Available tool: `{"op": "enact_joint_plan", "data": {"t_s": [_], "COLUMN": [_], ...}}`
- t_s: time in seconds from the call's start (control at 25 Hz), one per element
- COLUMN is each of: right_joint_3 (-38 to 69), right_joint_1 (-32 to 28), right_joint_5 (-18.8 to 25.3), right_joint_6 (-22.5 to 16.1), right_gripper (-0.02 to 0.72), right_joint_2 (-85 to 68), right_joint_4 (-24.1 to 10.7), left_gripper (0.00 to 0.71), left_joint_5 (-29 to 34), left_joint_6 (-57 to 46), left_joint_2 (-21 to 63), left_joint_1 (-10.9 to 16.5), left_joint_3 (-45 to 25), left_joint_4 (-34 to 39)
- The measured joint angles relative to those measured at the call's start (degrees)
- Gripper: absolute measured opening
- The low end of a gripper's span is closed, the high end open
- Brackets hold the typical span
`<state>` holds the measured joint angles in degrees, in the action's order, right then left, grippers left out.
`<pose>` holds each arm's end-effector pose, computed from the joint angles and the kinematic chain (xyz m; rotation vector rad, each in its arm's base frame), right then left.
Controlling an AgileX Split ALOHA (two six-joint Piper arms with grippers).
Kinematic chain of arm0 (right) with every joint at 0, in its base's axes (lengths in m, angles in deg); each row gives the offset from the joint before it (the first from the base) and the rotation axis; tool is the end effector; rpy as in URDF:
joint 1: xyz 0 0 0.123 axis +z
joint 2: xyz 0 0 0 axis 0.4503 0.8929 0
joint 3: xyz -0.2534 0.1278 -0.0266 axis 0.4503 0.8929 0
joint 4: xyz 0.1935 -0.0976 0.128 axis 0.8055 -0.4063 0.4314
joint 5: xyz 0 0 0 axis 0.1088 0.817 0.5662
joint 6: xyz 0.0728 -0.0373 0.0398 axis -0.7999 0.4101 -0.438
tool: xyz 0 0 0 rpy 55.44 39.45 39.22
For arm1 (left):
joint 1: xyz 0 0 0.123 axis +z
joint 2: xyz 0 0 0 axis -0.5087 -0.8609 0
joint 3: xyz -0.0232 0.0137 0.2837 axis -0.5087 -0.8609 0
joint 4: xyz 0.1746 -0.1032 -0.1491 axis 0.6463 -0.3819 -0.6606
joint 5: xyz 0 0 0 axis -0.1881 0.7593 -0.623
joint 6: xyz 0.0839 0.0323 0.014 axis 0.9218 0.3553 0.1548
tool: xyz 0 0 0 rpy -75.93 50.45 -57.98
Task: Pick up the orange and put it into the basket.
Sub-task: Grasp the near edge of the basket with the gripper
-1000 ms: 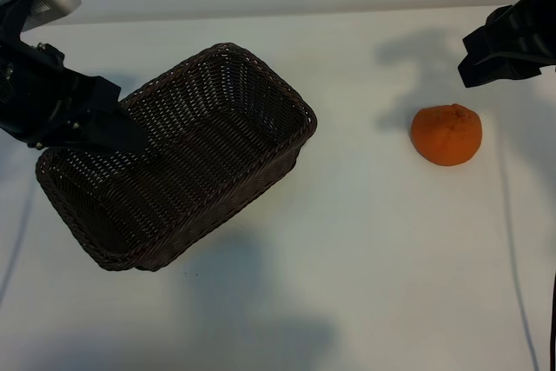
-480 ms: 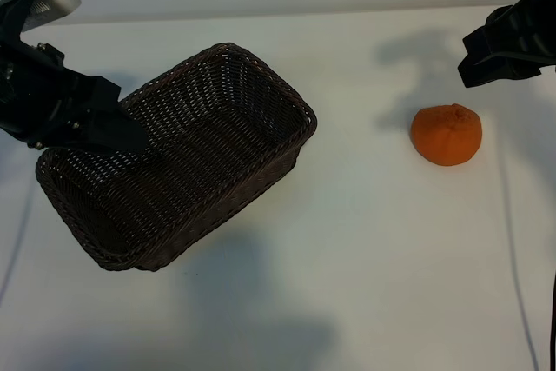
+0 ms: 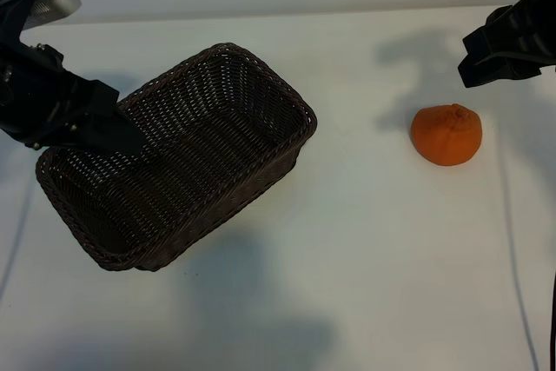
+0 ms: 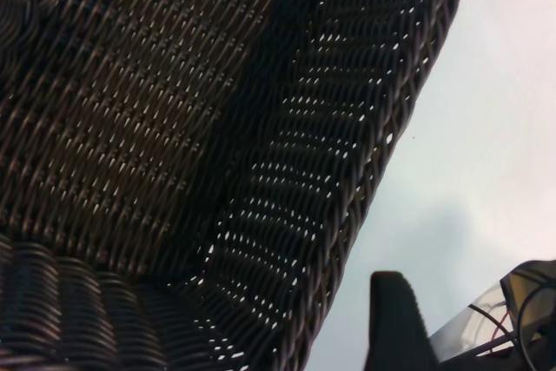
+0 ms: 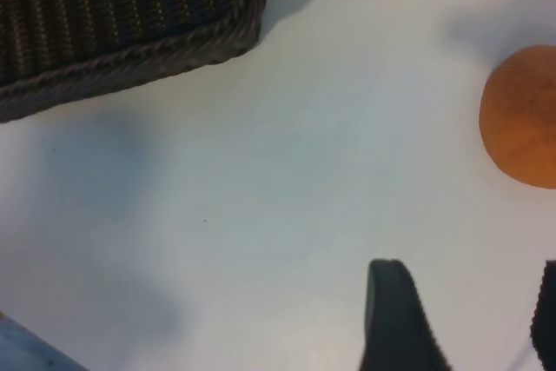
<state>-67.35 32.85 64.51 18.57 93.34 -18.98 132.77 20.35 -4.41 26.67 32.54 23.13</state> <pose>0.2756 0.0574 0.3508 -0.3218 2.6288 0.4284 0.2639 -0.0626 0.2962 0.3161 2.7376 -0.7141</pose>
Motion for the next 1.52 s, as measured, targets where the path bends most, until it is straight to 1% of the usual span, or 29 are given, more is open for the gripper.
{"op": "enact_joint_plan", "data": {"t_s": [0.36,0.44,0.52,0.6,0.72,0.8,0.92,1.28,1.52], "right_joint_3": [0.00,0.00,0.00,0.00,0.00,0.00,0.00,0.00,0.00], "right_joint_1": [0.00,0.00,0.00,0.00,0.00,0.00,0.00,0.00,0.00], "right_joint_5": [0.00,0.00,0.00,0.00,0.00,0.00,0.00,-0.67,-1.15], "right_joint_6": [0.00,0.00,0.00,0.00,0.00,0.00,0.00,0.00,0.00], "right_gripper": [0.391,0.391,0.391,0.391,0.391,0.391,0.391,0.391,0.391], "right_joint_2": [0.00,0.00,0.00,0.00,0.00,0.00,0.00,0.00,0.00], "right_joint_4": [0.00,0.00,0.00,0.00,0.00,0.00,0.00,0.00,0.00], "left_gripper": [0.452,0.452,0.452,0.452,0.452,0.452,0.452,0.452,0.452], "left_joint_5": [0.00,0.00,0.00,-0.11,-0.21,-0.44,-1.31,-5.74,-6.90], "left_joint_6": [2.48,0.97,-2.92,-7.60,-16.54,-22.31,-26.93,-31.76,-32.44], "left_joint_2": [0.00,0.00,0.00,0.00,0.00,0.00,0.00,-0.54,-4.26], "left_joint_1": [0.00,0.12,0.95,2.69,5.74,7.31,8.42,8.43,8.43], "left_joint_3": [0.00,0.00,0.00,0.00,0.00,0.00,0.00,-0.56,-0.73], "left_joint_4": [1.17,2.26,3.71,7.39,15.80,21.09,25.67,26.15,26.12]}}
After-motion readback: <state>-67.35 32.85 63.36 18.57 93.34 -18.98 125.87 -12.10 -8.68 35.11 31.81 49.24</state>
